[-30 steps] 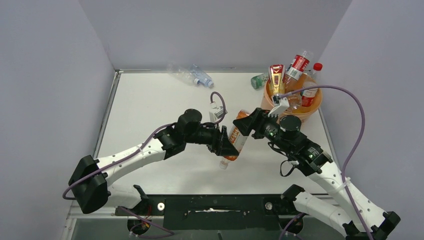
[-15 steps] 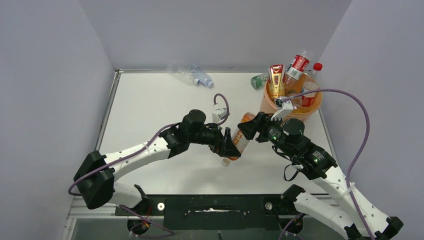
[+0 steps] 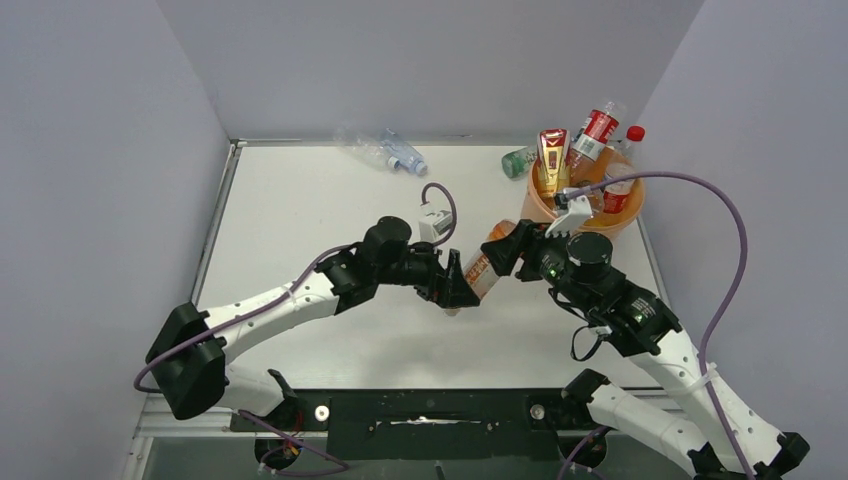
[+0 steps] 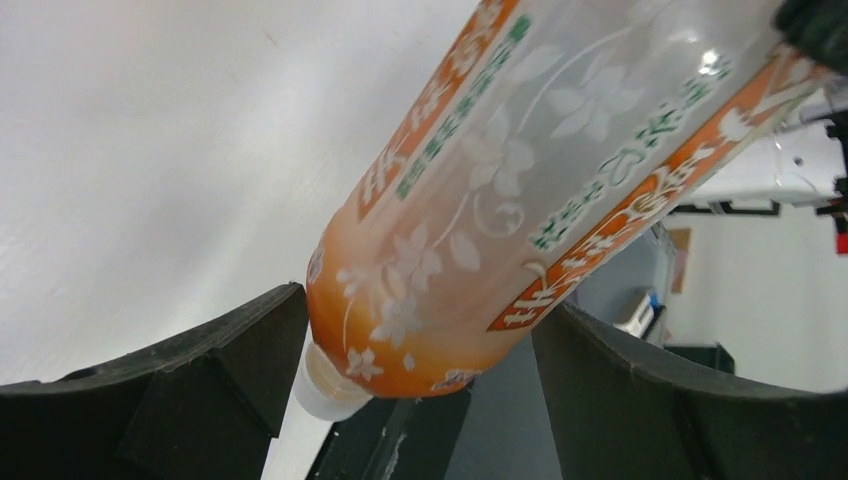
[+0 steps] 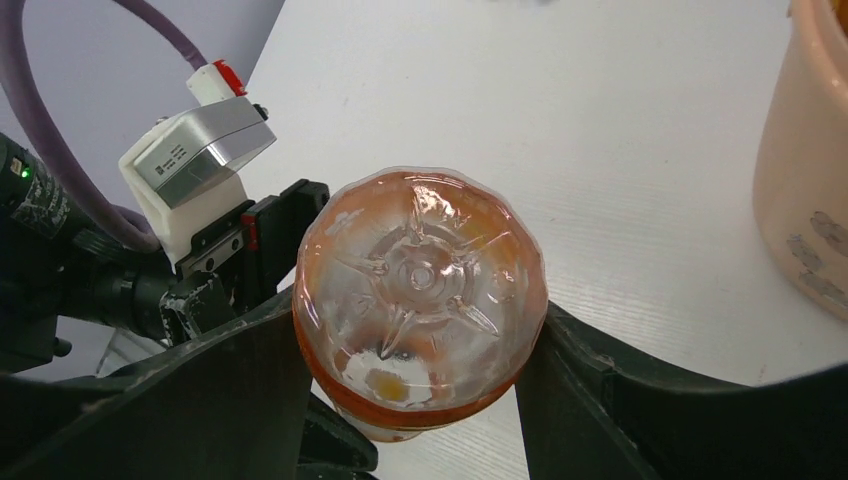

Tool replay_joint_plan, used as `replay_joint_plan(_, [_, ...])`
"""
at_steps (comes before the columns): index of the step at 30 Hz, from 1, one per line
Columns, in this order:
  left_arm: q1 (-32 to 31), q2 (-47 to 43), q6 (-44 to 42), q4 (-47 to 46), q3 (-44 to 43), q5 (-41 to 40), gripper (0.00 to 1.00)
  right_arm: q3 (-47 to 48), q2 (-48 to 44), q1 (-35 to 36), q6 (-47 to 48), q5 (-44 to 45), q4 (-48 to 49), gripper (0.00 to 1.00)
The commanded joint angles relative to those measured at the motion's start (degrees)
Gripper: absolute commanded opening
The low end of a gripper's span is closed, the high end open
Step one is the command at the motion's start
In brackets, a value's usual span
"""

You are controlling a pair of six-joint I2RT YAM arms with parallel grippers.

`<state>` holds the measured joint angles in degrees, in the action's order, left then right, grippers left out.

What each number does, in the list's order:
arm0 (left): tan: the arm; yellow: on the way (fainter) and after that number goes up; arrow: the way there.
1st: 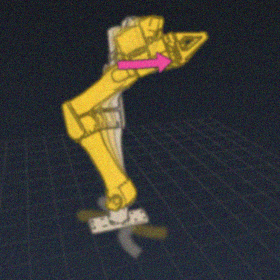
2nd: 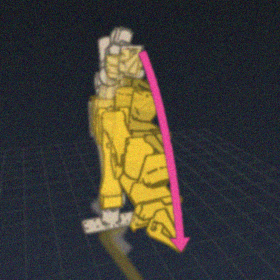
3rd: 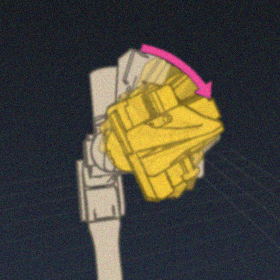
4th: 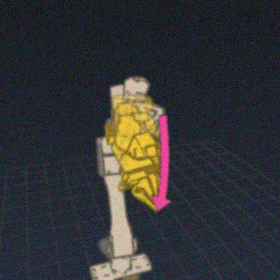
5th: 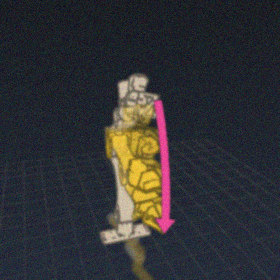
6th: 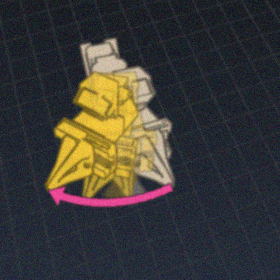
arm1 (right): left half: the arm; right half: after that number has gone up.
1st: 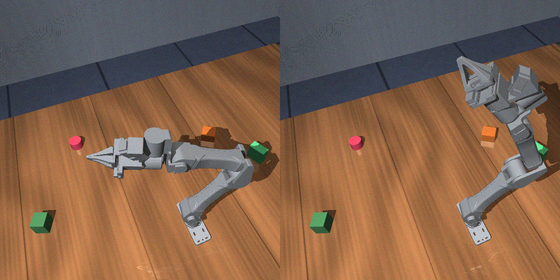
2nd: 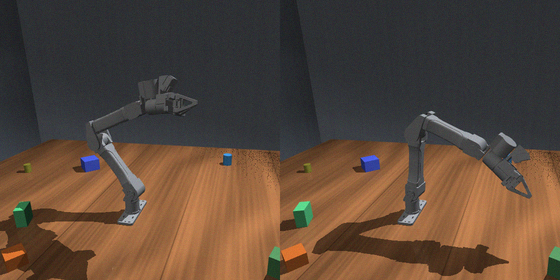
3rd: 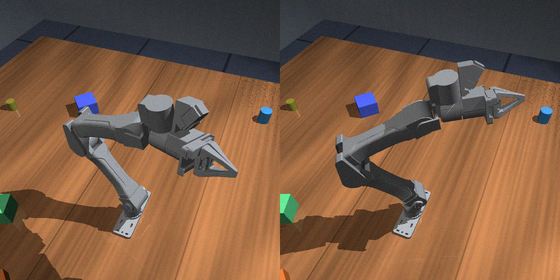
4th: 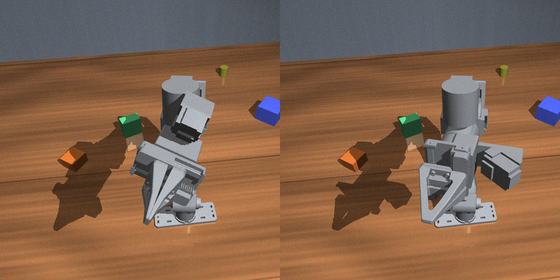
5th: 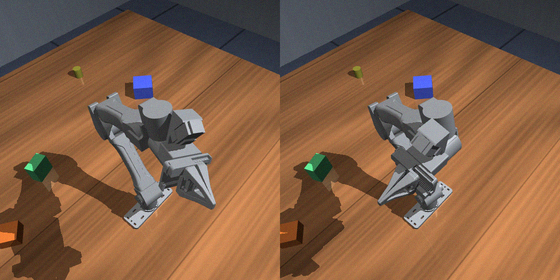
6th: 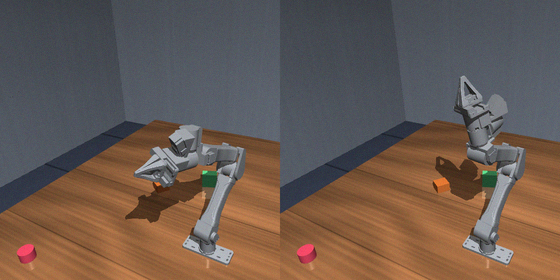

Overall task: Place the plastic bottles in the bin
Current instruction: Place the plastic bottle in the trash bin.

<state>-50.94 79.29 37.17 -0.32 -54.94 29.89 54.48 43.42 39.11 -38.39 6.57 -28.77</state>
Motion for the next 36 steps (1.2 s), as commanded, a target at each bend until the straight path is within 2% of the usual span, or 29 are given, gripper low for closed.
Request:
replay_joint_plan(1, [1.6, -4.3, -4.3, 8.4, -5.7, -14.6, 0.81, 8.8, 1.4, 0.6, 3.5, 6.1, -1.9, 0.31])
replay_joint_plan(3, [1.6, -6.0, -5.3, 10.8, -6.5, -20.0, 0.81, 11.8, 2.9, 0.5, 4.8, 9.5, -3.6, 0.31])
replay_joint_plan(7, [2.0, -9.9, -5.4, 11.3, -5.9, -24.8, 0.81, 17.9, 5.2, 0.4, 7.5, 15.8, -5.9, 0.31])
replay_joint_plan(13, [3.6, -13.5, -5.5, 11.5, -3.8, -26.0, 0.82, 27.9, 7.4, 0.2, 13.9, 27.3, -7.7, 0.32])
replay_joint_plan(22, [3.9, -12.8, -5.9, 12.0, -3.7, -24.8, 0.82, 35.7, 9.4, 0.3, 30.7, 42.3, 2.7, 0.33])
replay_joint_plan(26, [3.9, -13.1, -6.4, 12.3, -3.4, -24.8, 0.82, 36.1, 10.4, 0.3, 39.6, 51.0, 7.8, 0.33])
replay_joint_plan(36, [4.2, -12.2, -6.8, 11.6, -3.2, -23.3, 0.83, 34.3, 12.4, 0.3, 55.6, 63.3, 18.1, 0.33])
